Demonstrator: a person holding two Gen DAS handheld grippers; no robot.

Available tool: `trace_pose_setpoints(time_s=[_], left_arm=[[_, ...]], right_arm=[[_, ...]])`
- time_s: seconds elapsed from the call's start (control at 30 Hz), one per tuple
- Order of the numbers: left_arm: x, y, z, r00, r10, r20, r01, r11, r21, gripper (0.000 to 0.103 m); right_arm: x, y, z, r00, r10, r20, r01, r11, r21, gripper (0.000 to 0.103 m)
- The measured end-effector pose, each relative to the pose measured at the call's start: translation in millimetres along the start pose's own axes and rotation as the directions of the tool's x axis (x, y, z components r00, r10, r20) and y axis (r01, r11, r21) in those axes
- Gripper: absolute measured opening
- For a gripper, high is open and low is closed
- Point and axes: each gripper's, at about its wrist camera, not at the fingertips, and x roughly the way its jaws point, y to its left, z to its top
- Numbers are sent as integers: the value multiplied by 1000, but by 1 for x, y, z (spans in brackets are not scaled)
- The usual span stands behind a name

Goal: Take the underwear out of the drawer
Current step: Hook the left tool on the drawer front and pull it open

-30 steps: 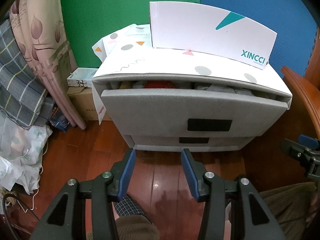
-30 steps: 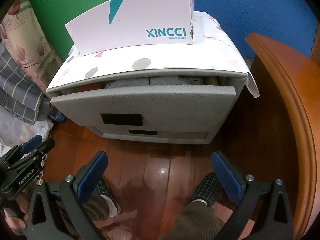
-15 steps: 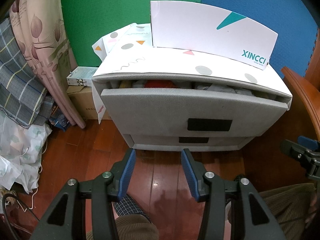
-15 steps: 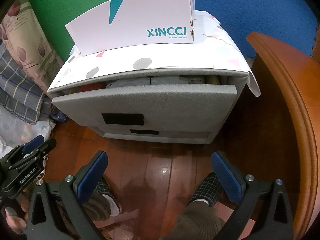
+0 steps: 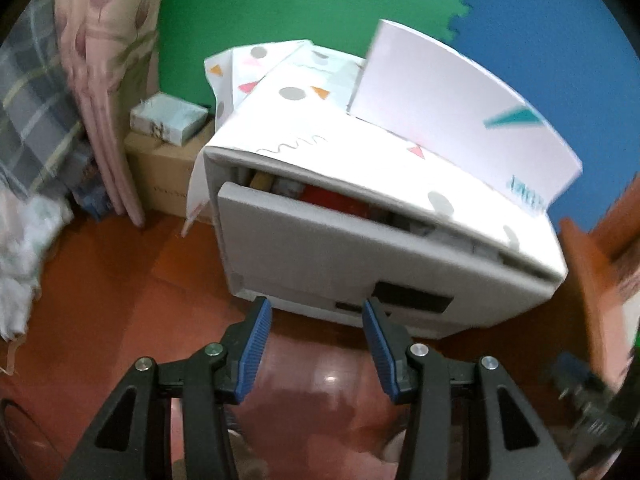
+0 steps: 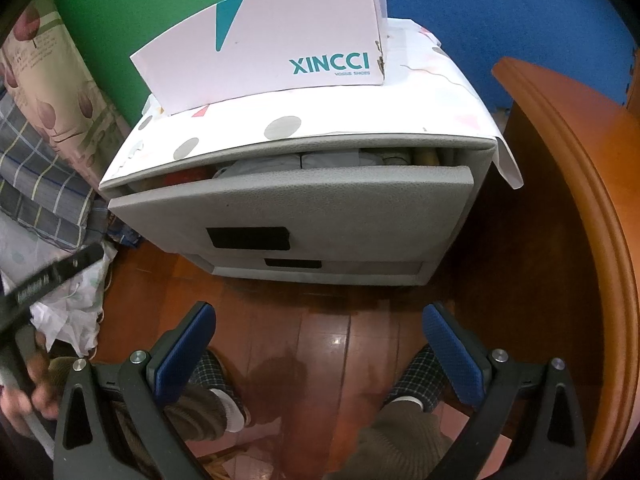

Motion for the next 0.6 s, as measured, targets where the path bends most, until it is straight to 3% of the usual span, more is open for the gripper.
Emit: trace_pose_setpoints(time_s=[0.23, 0.3, 0.6], left_arm=[[21, 24, 38, 994, -104, -23, 98, 976, -195, 49], [28, 30, 44, 991, -132, -29, 121, 962, -245, 57], [57, 44, 61, 983, -172, -59, 137, 915, -380, 59]], right_arm=[[1, -7, 2, 1000, 12, -10, -12, 1000, 18, 102], [1, -10, 2, 1000, 18, -12, -17, 999, 28, 102], [1, -17, 3, 999, 33, -12, -32, 998, 62, 102]])
